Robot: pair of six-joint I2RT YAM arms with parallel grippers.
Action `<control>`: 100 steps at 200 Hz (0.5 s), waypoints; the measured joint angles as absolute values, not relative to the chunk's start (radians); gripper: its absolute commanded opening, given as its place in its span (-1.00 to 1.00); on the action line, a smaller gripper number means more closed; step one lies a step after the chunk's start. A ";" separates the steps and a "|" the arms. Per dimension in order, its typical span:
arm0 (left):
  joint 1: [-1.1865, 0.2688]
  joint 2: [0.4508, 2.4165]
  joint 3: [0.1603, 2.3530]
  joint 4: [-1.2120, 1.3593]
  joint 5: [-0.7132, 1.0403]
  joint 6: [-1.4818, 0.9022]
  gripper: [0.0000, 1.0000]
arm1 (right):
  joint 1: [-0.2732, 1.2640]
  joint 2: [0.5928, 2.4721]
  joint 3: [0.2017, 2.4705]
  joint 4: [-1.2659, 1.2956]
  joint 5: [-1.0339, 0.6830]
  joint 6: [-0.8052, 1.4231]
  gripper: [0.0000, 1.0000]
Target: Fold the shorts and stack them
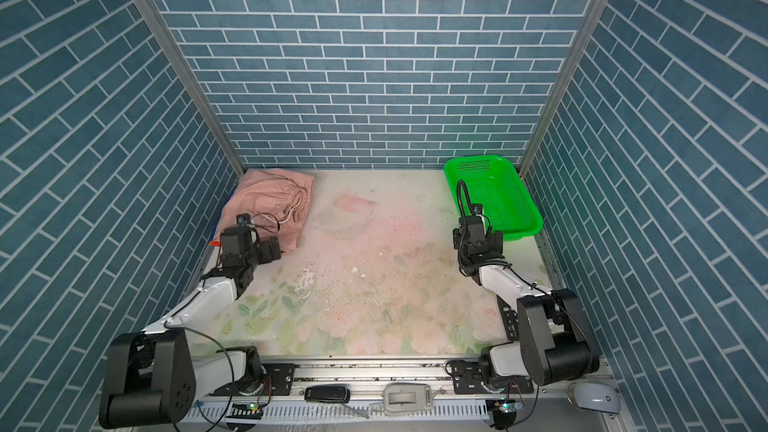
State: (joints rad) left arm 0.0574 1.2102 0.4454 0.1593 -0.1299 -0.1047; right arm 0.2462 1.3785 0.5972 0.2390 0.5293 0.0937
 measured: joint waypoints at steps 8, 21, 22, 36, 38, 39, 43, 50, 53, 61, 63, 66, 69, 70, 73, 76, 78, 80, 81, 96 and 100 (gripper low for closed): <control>0.058 1.238 0.408 0.218 -0.130 -0.107 0.99 | 0.236 1.379 0.561 0.298 0.536 0.076 0.98; 0.058 1.278 0.384 0.302 -0.128 -0.109 0.99 | 0.223 1.390 0.496 0.425 0.540 0.042 0.98; 0.058 1.282 0.382 0.312 -0.126 -0.108 0.99 | 0.222 1.391 0.493 0.432 0.540 0.040 0.98; 0.058 1.304 0.374 0.416 -0.110 -0.103 0.99 | 0.216 1.423 0.440 0.557 0.542 0.001 0.98; 0.058 1.305 0.372 0.429 -0.109 -0.101 0.99 | 0.215 1.431 0.432 0.579 0.542 -0.005 0.98; 0.058 1.306 0.371 0.441 -0.107 -0.101 0.99 | 0.215 1.435 0.427 0.595 0.543 -0.008 0.98; 0.058 1.308 0.366 0.474 -0.102 -0.097 0.99 | 0.214 1.451 0.414 0.633 0.544 -0.014 0.98; 0.058 1.309 0.360 0.525 -0.091 -0.092 0.99 | 0.212 1.475 0.395 0.691 0.544 -0.026 0.97; 0.058 1.310 0.358 0.542 -0.087 -0.088 0.99 | 0.210 1.488 0.386 0.719 0.545 -0.032 0.98; 0.058 1.314 0.354 0.588 -0.076 -0.081 0.99 | 0.208 1.507 0.374 0.754 0.543 -0.036 0.98; 0.058 1.315 0.353 0.600 -0.072 -0.077 0.99 | 0.208 1.508 0.372 0.759 0.542 -0.038 0.98; 0.058 1.317 0.350 0.620 -0.066 -0.074 0.99 | 0.206 1.512 0.368 0.771 0.537 -0.041 0.98; 0.058 1.320 0.347 0.638 -0.061 -0.069 0.99 | 0.204 1.513 0.366 0.780 0.536 -0.043 0.97; 0.058 1.321 0.346 0.645 -0.060 -0.068 0.99 | 0.204 1.513 0.365 0.783 0.535 -0.043 0.97; 0.058 1.325 0.341 0.667 -0.056 -0.065 0.99 | 0.202 1.513 0.363 0.794 0.533 -0.043 0.98; 0.058 1.330 0.336 0.688 -0.051 -0.062 0.99 | 0.199 1.513 0.362 0.804 0.531 -0.044 0.97; 0.058 1.335 0.331 0.710 -0.048 -0.060 0.99 | 0.197 1.513 0.361 0.811 0.529 -0.044 0.97; 0.058 1.339 0.324 0.732 -0.045 -0.057 0.99 | 0.196 1.513 0.361 0.819 0.529 -0.044 0.97; 0.058 1.341 0.321 0.739 -0.043 -0.056 0.99 | 0.195 1.513 0.361 0.821 0.529 -0.044 0.98; 0.058 1.421 0.273 0.897 -0.028 -0.046 0.99 | 0.176 1.511 0.348 0.889 0.512 -0.043 0.97; 0.058 1.453 0.264 0.932 -0.024 -0.044 0.99 | 0.171 1.510 0.341 0.908 0.504 -0.042 0.97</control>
